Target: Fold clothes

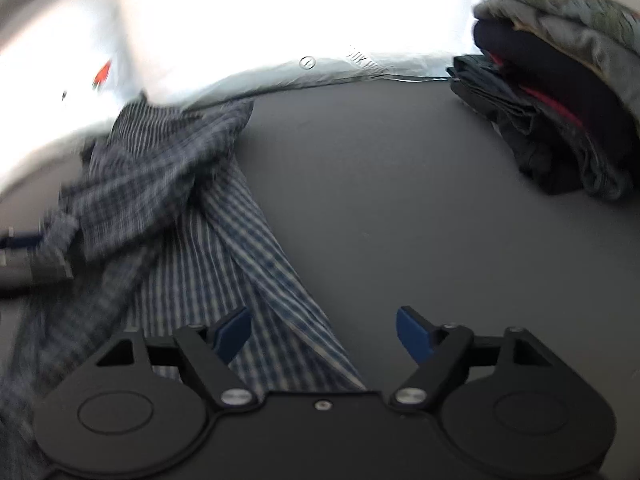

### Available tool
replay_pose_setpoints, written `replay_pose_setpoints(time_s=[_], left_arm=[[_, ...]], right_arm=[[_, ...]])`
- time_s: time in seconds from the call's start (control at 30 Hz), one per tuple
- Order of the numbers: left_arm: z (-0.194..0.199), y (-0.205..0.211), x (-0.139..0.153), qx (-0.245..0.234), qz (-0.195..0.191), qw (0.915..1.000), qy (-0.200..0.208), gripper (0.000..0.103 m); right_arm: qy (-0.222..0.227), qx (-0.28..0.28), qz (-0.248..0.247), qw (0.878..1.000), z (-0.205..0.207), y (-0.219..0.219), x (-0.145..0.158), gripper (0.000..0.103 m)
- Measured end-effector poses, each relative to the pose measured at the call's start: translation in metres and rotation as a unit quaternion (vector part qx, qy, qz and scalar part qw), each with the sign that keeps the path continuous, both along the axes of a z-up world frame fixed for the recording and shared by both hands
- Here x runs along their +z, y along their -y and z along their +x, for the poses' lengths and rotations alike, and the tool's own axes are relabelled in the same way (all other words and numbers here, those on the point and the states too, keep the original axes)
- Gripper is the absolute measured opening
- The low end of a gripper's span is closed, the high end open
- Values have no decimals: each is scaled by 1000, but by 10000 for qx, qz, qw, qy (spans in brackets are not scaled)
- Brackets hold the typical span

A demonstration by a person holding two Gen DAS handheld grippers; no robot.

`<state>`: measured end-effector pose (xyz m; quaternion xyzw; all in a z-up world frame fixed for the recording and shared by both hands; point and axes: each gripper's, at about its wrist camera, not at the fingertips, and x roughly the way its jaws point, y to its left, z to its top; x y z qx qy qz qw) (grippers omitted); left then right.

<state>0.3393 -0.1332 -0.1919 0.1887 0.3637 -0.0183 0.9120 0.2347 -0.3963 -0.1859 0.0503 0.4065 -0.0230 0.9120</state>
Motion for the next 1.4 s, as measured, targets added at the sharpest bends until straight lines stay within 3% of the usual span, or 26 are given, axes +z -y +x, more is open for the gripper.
replay_pose_setpoints(time_s=[0.13,0.23,0.3,0.4,0.53,0.7,0.9,1.27,1.4], left_arm=[[6,-12,4,295,-194,9994,-54,44],[12,-27,6,579,-721,9955,-198,17],[14,-37,11,823,-1018,9913,-169,16],[15,-49,21,1032,-1360,9853,-48,13],[21,-64,45,1101,-1832,9768,156,11],[29,-80,88,971,-1778,9755,857,10],[40,-117,135,832,-1917,9660,1521,10],[65,-182,179,271,-2185,9566,1908,9],[72,-199,204,66,-2262,9505,2128,9]], right_arm=[[-188,246,16,9995,-7,10,-9,54],[-293,386,11,9988,-7,17,-18,31],[-179,462,-7,9988,-8,20,-20,10],[-95,387,280,9988,-9,26,-19,3],[-58,239,560,9981,-11,30,-18,1],[70,310,77,9995,-17,14,-12,1],[252,-158,99,9995,-26,-6,1,1],[666,-1025,379,9918,-41,-61,21,1],[835,-1105,372,9897,-47,-81,33,1]])
